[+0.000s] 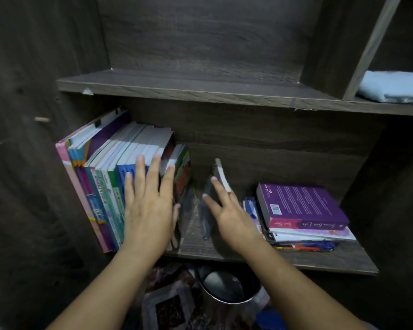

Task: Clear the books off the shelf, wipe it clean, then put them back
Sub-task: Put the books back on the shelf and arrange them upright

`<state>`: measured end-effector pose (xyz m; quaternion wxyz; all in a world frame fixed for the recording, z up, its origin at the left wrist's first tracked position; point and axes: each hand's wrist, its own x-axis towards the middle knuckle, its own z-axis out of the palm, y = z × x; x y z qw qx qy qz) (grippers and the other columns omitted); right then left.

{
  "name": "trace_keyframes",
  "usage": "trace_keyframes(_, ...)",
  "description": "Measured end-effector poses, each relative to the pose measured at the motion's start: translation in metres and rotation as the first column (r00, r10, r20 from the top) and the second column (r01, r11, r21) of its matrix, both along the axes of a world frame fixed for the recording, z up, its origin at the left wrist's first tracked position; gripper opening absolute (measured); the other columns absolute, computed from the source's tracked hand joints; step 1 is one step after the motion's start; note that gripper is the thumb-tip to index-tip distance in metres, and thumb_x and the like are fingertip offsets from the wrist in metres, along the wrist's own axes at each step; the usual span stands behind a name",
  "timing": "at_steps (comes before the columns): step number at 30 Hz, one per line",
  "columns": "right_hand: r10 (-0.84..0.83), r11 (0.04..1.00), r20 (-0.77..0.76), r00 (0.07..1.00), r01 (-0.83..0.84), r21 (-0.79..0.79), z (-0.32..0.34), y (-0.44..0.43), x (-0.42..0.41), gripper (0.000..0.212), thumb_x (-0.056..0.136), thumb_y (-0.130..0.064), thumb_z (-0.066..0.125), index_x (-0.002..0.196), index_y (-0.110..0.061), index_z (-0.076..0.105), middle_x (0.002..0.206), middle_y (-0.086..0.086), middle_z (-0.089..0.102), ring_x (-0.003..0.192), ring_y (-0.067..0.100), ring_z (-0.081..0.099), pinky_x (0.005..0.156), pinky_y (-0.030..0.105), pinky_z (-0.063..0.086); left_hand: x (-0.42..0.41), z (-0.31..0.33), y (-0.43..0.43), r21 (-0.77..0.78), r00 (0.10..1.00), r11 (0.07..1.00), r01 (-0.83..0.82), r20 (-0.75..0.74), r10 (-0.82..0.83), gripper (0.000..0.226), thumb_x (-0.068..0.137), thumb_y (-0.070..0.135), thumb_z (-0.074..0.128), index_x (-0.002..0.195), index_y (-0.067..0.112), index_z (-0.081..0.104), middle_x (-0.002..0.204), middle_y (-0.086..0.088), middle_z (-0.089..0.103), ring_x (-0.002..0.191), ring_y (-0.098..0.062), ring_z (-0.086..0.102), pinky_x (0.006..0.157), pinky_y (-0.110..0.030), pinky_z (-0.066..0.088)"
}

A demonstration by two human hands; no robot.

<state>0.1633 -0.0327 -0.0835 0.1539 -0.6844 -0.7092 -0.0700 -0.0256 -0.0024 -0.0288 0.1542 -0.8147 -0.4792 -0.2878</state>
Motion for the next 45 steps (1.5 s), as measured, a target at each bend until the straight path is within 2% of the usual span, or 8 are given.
trace_keyframes(3, 0.131, 0.991, -0.09, 0.987, -0.128, 0.042, 0.006, -0.001, -0.009, 0.117, 0.075, 0.021, 0.053, 0.147, -0.053, -0.003, 0.151, -0.003, -0.039, 0.143, 0.034, 0.021, 0.059, 0.031, 0.049, -0.013, -0.001, 0.009, -0.033, 1.0, 0.999, -0.015, -0.007, 0.014, 0.097, 0.069, 0.021, 0.083, 0.148, 0.007, 0.029, 0.156, -0.017, 0.021, 0.146, -0.037, 0.008, 0.114, -0.054, 0.01)
trace_keyframes(7, 0.118, 0.985, -0.192, 0.974, -0.091, 0.146, -0.005, 0.004, -0.027, 0.124, 0.079, 0.015, 0.061, 0.139, -0.062, -0.015, 0.155, 0.003, -0.033, 0.067, 0.008, 0.054, 0.044, 0.023, 0.038, -0.025, -0.004, 0.016, -0.041, 0.999, 0.998, 0.039, -0.031, -0.041, 0.102, 0.07, 0.02, 0.083, 0.151, 0.008, 0.021, 0.158, -0.012, 0.019, 0.148, -0.032, 0.006, 0.117, -0.049, 0.012)
trace_keyframes(12, -0.319, 0.947, -0.556, 0.768, 0.244, -0.206, -0.017, 0.018, -0.048, 0.055, 0.098, -0.037, 0.05, 0.148, -0.025, 0.029, 0.111, 0.012, 0.066, 0.089, 0.022, 0.064, 0.069, 0.031, 0.047, -0.027, -0.004, 0.016, -0.053, 0.999, 0.997, 0.05, -0.015, -0.051, 0.1, 0.07, 0.023, 0.082, 0.15, 0.009, 0.023, 0.157, -0.011, 0.02, 0.148, -0.03, 0.007, 0.117, -0.047, 0.012)
trace_keyframes(18, -0.294, 0.954, -0.627, 0.722, 0.258, -0.151, -0.022, 0.032, -0.057, 0.042, 0.1, -0.034, 0.047, 0.138, -0.016, 0.049, 0.094, 0.007, 0.068, 0.07, 0.014, 0.055, 0.063, 0.025, 0.041, -0.022, -0.006, 0.018, -0.043, 0.998, 0.998, 0.052, 0.021, -0.051, 0.097, 0.072, 0.022, 0.08, 0.151, 0.009, 0.024, 0.157, -0.01, 0.02, 0.148, -0.031, 0.006, 0.116, -0.046, 0.012)
trace_keyframes(21, -0.107, 0.983, -0.679, 0.726, -0.025, -0.181, -0.026, 0.04, -0.062, 0.063, 0.101, -0.018, 0.045, 0.155, -0.025, 0.012, 0.152, 0.004, 0.036, 0.133, 0.016, 0.042, 0.104, 0.017, 0.029, -0.021, -0.008, 0.02, -0.021, 0.998, 0.998, 0.056, 0.034, -0.055, 0.09, 0.076, 0.017, 0.076, 0.15, 0.008, 0.025, 0.156, -0.011, 0.021, 0.147, -0.032, 0.007, 0.116, -0.047, 0.013)
trace_keyframes(24, -0.073, 0.942, -0.668, 0.741, -0.17, -0.291, -0.026, 0.045, -0.054, 0.071, 0.102, -0.019, 0.039, 0.152, -0.03, -0.01, 0.161, 0.001, 0.004, 0.147, 0.016, 0.013, 0.113, 0.023, 0.013, -0.021, -0.009, 0.021, -0.015, 0.998, 0.999, 0.05, 0.032, -0.05, 0.088, 0.078, 0.017, 0.074, 0.15, 0.007, 0.025, 0.156, -0.012, 0.021, 0.148, -0.032, 0.006, 0.116, -0.047, 0.011)
trace_keyframes(32, -0.111, 0.986, -0.482, 0.869, 0.034, -0.164, -0.002, 0.03, -0.035, 0.05, 0.1, -0.021, 0.045, 0.149, -0.024, 0.033, 0.139, 0.011, 0.051, 0.121, 0.027, 0.052, 0.097, 0.031, 0.042, -0.012, -0.008, 0.018, 0.001, 0.995, 0.999, 0.035, 0.096, -0.035, 0.084, 0.077, 0.02, 0.075, 0.147, 0.006, 0.031, 0.153, -0.014, 0.025, 0.147, -0.034, 0.009, 0.114, -0.049, 0.013)
trace_keyframes(45, -0.352, 0.935, -0.116, 0.929, 0.355, 0.004, 0.026, -0.054, 0.081, 0.034, 0.087, -0.025, 0.059, 0.12, -0.023, 0.064, 0.124, 0.003, 0.06, 0.117, 0.027, 0.052, 0.097, 0.036, 0.04, 0.042, -0.015, -0.003, 0.036, 0.974, 0.98, 0.196, 0.107, -0.199, 0.055, 0.077, 0.03, 0.065, 0.129, 0.015, 0.058, 0.137, -0.007, 0.051, 0.134, -0.037, 0.029, 0.102, -0.055, 0.02)
